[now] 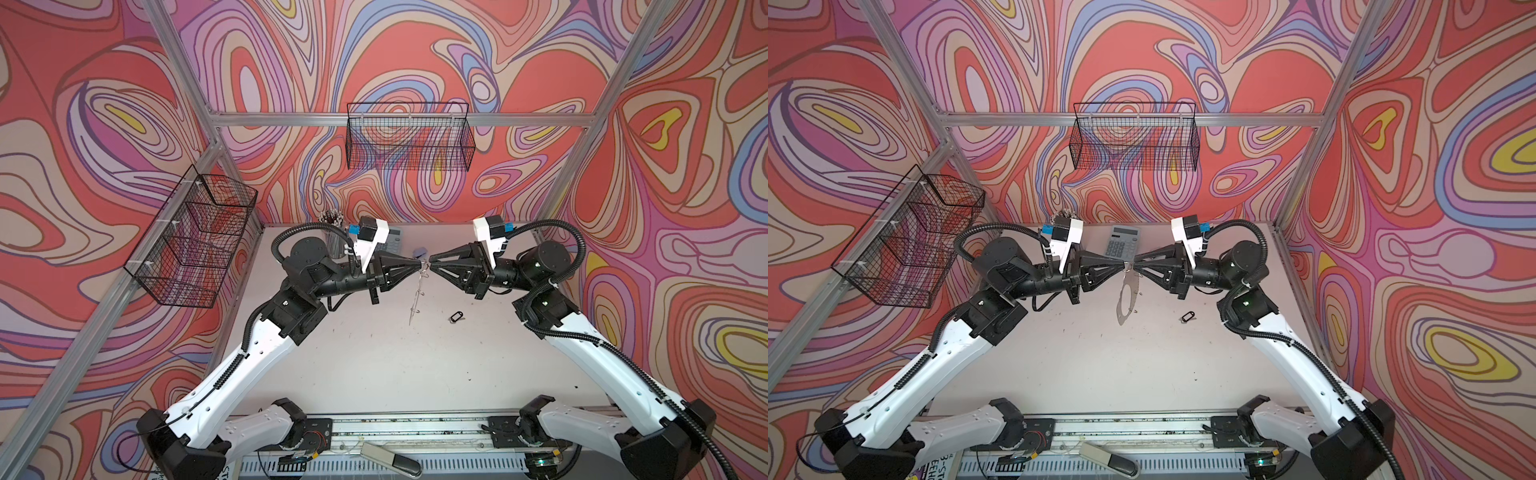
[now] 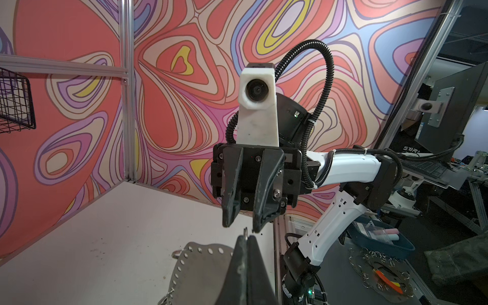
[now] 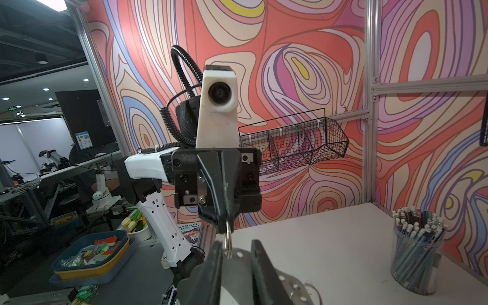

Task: Attach keys to a key ring
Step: Pass the keyring.

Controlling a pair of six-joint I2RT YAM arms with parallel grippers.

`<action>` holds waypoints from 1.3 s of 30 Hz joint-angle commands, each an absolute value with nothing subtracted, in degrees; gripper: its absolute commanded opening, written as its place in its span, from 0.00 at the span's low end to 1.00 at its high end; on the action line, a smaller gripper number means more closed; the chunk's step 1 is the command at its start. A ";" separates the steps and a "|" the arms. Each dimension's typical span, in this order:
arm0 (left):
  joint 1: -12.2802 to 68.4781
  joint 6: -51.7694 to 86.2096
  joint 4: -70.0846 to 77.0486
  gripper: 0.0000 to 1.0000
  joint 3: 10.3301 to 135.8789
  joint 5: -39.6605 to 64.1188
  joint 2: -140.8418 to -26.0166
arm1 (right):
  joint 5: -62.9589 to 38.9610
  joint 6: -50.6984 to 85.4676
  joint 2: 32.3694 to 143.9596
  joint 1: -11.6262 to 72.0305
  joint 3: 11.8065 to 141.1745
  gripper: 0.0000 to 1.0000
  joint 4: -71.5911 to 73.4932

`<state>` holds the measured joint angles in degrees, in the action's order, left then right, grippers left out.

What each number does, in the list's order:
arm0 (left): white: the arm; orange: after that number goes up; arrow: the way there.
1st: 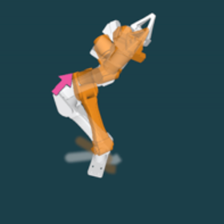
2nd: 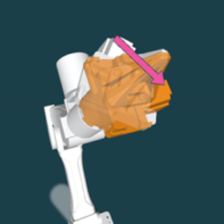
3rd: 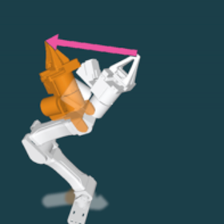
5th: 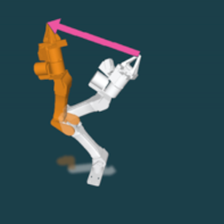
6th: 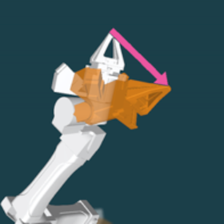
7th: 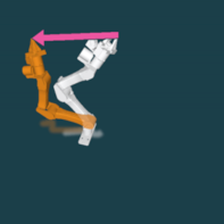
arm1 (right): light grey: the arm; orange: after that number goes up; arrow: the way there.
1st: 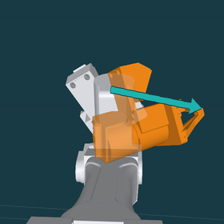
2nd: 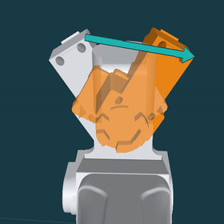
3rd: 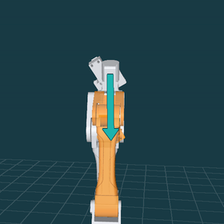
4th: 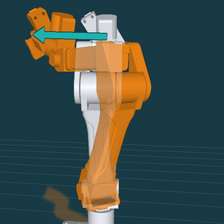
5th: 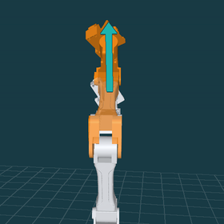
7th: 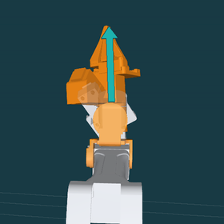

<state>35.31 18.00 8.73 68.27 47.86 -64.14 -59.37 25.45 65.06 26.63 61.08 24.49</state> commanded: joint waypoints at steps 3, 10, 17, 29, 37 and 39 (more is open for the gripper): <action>35.33 17.58 9.31 0.00 70.39 48.52 -64.12 | -63.02 27.25 65.35 26.44 61.72 0.21 27.16; 35.33 18.06 9.23 0.00 70.67 49.03 -64.49 | -62.37 28.04 66.34 26.94 61.87 0.18 28.39; 35.33 18.02 9.06 0.00 70.66 49.13 -64.49 | -61.83 27.35 67.31 28.83 62.61 0.15 28.04; 35.33 17.84 8.70 0.00 70.40 48.96 -64.32 | -58.98 25.51 66.19 29.07 62.32 0.10 26.72; 35.33 17.78 8.61 0.00 70.42 48.85 -64.45 | -57.68 24.45 65.59 29.03 62.05 0.08 25.63; 35.33 17.67 8.53 0.00 70.39 48.78 -64.41 | -57.22 23.87 65.39 29.06 61.96 0.08 25.02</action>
